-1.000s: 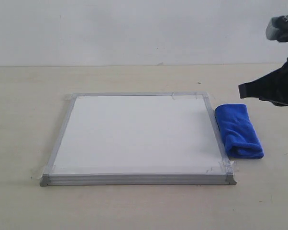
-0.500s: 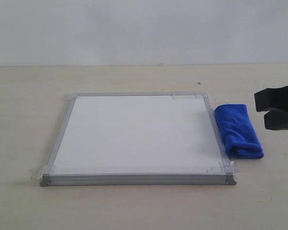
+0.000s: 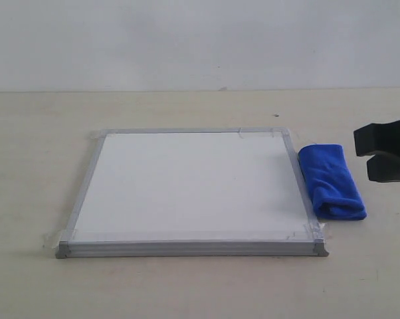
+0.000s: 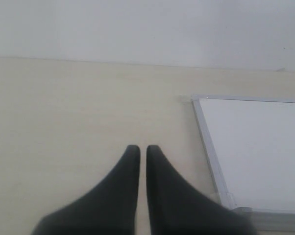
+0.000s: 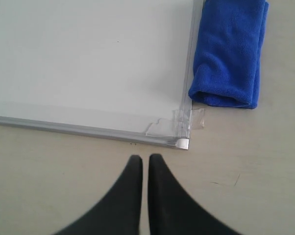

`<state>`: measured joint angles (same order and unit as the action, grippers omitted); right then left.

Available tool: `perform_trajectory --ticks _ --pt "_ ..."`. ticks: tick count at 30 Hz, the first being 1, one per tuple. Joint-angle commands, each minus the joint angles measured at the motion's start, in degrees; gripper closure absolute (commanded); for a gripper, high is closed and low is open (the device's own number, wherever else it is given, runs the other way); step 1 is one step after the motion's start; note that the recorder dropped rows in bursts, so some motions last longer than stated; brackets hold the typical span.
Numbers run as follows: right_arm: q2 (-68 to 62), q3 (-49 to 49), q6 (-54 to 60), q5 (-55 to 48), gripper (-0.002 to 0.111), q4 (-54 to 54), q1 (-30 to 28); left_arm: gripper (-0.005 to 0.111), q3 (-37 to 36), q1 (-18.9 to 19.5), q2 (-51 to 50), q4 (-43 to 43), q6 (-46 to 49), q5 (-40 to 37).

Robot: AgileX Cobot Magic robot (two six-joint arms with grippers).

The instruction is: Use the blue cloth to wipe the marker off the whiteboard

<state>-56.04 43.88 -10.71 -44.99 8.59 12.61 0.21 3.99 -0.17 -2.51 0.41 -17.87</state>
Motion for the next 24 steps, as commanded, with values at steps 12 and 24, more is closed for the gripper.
perform_trajectory --ticks 12,24 --pt "7.0 -3.1 0.2 4.3 0.108 -0.1 0.1 0.102 -0.2 0.1 0.2 0.2 0.0 0.7" --pt "34.9 -23.1 0.2 24.5 0.108 -0.1 0.1 0.102 -0.2 0.1 0.2 0.2 0.0 0.7"
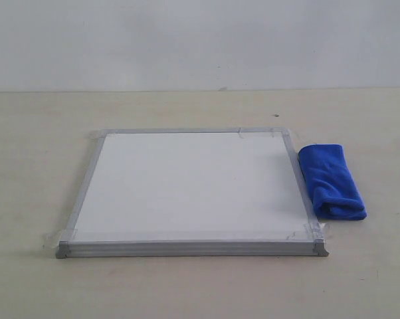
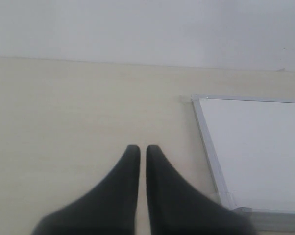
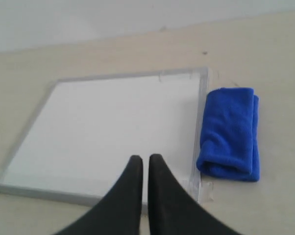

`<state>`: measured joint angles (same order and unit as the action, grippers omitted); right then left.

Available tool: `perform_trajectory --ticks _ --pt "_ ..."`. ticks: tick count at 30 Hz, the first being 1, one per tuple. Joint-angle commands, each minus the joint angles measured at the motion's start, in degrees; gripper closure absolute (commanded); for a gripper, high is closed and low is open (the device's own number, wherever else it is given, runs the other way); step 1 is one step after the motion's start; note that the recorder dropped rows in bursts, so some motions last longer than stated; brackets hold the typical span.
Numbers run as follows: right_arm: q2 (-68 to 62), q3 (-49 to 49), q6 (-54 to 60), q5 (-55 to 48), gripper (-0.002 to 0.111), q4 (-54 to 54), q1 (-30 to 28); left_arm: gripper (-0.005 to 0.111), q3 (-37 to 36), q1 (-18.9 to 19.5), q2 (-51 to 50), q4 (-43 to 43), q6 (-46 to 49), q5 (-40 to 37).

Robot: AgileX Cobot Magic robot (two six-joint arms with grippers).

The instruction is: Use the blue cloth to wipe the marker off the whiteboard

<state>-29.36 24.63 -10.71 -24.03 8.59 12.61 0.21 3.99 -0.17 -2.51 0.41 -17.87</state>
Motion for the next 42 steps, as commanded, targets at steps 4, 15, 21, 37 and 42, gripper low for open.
perform_trajectory --ticks 4,15,21,37,42 --pt "17.4 -6.2 0.2 2.9 0.108 -0.1 0.1 0.102 -0.2 0.1 0.2 0.2 0.0 0.7" --pt "29.4 -7.0 0.2 2.6 0.108 -0.1 0.0 0.102 -0.2 0.1 0.2 0.2 0.0 0.7" --pt "29.4 -12.5 0.3 7.7 0.108 -0.1 -2.9 0.102 -0.2 0.1 0.2 0.2 0.0 0.7" --pt "29.4 -23.7 0.7 23.4 0.108 -0.2 -3.4 0.102 -0.2 0.1 0.2 0.2 0.0 0.7" --pt "29.4 -24.6 2.2 22.7 0.108 -0.6 -3.4 0.102 -0.2 0.1 0.2 0.2 0.0 0.7"
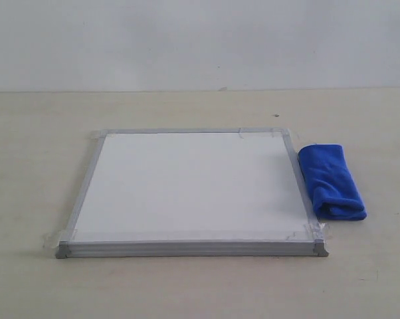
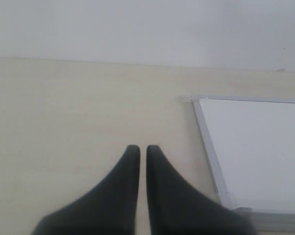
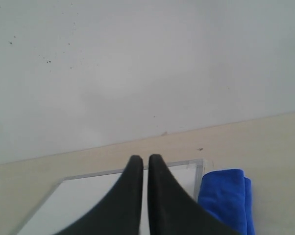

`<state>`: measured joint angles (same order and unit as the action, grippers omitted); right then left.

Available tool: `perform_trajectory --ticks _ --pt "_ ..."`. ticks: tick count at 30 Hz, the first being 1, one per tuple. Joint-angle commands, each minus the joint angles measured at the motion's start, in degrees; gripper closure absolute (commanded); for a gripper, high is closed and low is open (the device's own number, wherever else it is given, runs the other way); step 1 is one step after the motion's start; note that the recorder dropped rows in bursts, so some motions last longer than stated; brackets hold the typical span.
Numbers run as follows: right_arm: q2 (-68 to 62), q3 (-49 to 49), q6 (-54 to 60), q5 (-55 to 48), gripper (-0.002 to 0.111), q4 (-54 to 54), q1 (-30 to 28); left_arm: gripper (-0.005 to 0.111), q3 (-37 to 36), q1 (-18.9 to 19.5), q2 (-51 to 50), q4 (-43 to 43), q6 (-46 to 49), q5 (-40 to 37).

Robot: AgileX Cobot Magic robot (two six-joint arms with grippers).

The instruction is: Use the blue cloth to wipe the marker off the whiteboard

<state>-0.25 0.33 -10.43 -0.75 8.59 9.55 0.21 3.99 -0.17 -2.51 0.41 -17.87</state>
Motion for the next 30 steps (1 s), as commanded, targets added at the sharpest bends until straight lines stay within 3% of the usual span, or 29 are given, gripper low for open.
perform_trajectory --ticks 1,19,30 --pt "0.2 -0.3 2.3 -1.2 0.108 -0.6 -0.3 0.102 -0.2 0.1 0.2 0.2 0.0 0.7" --pt "0.2 -0.3 14.2 -16.5 0.108 -1.7 -0.6 0.102 -0.2 0.1 0.2 0.2 0.0 0.7" --pt "0.2 -0.3 12.5 -18.9 0.108 -1.5 -7.2 0.102 -0.2 0.1 0.2 0.2 0.0 0.7"
